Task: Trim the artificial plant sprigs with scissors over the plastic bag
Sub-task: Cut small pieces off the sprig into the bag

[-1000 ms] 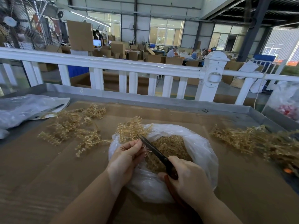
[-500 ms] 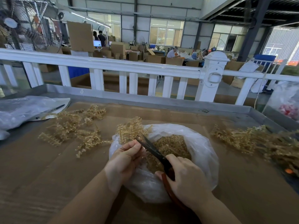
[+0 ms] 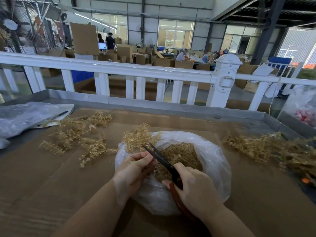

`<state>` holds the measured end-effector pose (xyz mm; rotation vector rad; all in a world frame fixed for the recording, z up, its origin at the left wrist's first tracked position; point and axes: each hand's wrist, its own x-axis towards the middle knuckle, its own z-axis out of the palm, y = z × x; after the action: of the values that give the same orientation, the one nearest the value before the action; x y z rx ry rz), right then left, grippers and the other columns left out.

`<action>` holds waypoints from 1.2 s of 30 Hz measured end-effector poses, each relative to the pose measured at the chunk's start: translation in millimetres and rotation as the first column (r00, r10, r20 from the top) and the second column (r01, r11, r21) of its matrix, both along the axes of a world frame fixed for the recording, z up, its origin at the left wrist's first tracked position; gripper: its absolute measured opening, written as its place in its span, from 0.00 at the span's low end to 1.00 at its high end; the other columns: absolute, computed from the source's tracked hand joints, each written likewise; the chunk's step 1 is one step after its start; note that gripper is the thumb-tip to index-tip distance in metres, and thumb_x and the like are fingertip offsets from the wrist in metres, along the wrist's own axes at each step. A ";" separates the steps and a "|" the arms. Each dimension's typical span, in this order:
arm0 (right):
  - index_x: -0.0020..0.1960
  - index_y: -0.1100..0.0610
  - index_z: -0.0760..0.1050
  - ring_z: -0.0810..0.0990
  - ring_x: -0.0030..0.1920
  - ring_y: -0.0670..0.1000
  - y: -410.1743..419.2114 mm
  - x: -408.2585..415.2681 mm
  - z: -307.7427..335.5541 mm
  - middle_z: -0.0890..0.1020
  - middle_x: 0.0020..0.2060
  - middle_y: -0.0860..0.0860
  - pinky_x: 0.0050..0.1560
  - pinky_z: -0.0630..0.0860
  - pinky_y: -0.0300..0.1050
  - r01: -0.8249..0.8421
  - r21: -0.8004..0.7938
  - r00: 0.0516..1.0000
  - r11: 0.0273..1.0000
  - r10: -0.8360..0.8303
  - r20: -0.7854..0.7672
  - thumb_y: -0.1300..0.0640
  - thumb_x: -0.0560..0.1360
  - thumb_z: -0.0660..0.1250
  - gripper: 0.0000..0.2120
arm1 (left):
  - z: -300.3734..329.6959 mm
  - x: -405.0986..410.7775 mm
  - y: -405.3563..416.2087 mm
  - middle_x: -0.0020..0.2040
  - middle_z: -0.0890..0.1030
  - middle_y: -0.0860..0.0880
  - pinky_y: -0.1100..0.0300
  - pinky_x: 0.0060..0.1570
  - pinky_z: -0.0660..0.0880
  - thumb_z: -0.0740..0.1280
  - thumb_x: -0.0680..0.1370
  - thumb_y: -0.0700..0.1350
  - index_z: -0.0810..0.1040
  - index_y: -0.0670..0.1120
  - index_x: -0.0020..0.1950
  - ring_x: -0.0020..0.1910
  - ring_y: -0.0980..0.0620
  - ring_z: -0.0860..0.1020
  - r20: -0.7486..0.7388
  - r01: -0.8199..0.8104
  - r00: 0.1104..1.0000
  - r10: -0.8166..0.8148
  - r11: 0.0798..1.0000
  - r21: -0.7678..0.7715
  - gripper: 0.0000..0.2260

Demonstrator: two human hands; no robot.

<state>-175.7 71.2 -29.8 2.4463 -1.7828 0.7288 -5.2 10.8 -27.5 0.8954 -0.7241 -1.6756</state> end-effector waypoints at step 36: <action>0.54 0.43 0.71 0.76 0.44 0.42 -0.2 -4.4 0.6 0.78 0.41 0.42 0.39 0.64 0.32 -0.002 0.042 1.000 0.999 0.001 0.019 0.30 0.72 0.57 0.20 | -2.6 -2.8 2.7 0.34 0.83 0.46 0.67 0.30 0.76 0.60 0.76 0.29 0.80 0.39 0.41 0.31 0.55 0.82 0.113 0.028 0.993 -0.020 0.997 -0.066 0.12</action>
<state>-180.1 71.0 -29.2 2.4759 -1.8213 0.7239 -8.0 13.5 -30.1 0.9426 -0.8657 -1.6217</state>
